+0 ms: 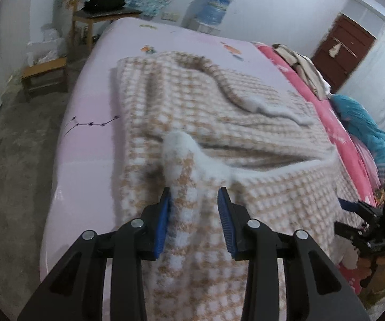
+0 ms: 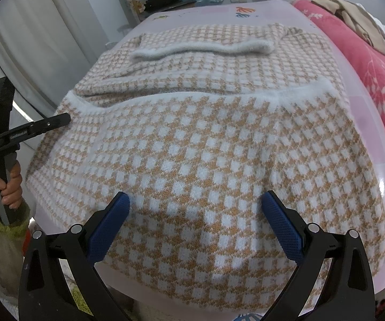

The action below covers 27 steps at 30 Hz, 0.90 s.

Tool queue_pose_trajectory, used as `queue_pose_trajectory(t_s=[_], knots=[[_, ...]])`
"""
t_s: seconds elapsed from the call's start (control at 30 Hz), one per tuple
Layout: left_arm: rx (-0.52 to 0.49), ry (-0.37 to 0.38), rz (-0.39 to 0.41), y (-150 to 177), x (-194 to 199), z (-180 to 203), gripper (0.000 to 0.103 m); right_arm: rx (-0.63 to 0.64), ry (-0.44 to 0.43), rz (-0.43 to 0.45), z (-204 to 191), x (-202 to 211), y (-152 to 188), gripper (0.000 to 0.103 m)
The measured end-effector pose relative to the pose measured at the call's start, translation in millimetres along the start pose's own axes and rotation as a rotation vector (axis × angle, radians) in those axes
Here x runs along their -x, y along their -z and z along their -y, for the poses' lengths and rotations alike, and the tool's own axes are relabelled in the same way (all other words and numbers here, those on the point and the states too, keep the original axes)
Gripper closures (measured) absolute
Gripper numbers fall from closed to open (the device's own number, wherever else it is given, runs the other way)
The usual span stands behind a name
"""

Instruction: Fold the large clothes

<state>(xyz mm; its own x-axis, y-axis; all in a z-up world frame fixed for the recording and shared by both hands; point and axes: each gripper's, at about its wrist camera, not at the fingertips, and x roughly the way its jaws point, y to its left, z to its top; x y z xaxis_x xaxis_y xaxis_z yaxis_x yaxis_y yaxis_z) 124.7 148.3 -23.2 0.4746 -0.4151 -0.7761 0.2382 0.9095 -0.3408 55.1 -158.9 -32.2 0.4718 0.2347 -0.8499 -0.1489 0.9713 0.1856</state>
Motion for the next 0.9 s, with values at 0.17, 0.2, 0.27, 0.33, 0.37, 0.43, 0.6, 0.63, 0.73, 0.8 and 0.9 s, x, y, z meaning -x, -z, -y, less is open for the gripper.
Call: queue_pose_trajectory(t_s=[0.17,0.2,0.27,0.33,0.37,0.43,0.6,0.63,0.73,0.8,0.9], knots=[[0.123,0.081,-0.005,-5,-10,-23,0.068,0.005,-0.003,-0.002,1,0,-1,0.008],[0.134,0.097,-0.005,-6,-10,-25,0.068,0.006,-0.003,-0.003,2,0,0,0.008],[0.144,0.120,-0.012,-5,-9,-28,0.068,0.005,-0.002,-0.003,1,0,-1,0.008],[0.148,0.139,-0.028,-4,-7,-29,0.068,0.005,-0.001,-0.006,1,0,-1,0.008],[0.146,0.143,-0.034,-3,-7,-28,0.068,0.005,-0.001,-0.005,1,-1,-1,0.008],[0.133,0.142,-0.051,1,-3,-26,0.068,0.005,-0.001,-0.002,1,-1,-1,0.008],[0.081,0.065,-0.070,9,2,-14,0.068,0.002,-0.006,0.003,3,0,0,0.008],[0.073,0.050,-0.069,10,2,-13,0.068,0.001,-0.006,0.003,3,0,0,0.008],[0.026,-0.030,-0.061,10,-1,0,0.068,-0.002,-0.003,0.004,0,-1,-1,0.008],[-0.008,-0.088,-0.053,12,-3,9,0.068,-0.003,-0.003,0.006,0,-1,0,0.008],[-0.041,-0.145,-0.041,15,-6,17,0.068,-0.003,-0.003,0.009,1,0,1,0.008]])
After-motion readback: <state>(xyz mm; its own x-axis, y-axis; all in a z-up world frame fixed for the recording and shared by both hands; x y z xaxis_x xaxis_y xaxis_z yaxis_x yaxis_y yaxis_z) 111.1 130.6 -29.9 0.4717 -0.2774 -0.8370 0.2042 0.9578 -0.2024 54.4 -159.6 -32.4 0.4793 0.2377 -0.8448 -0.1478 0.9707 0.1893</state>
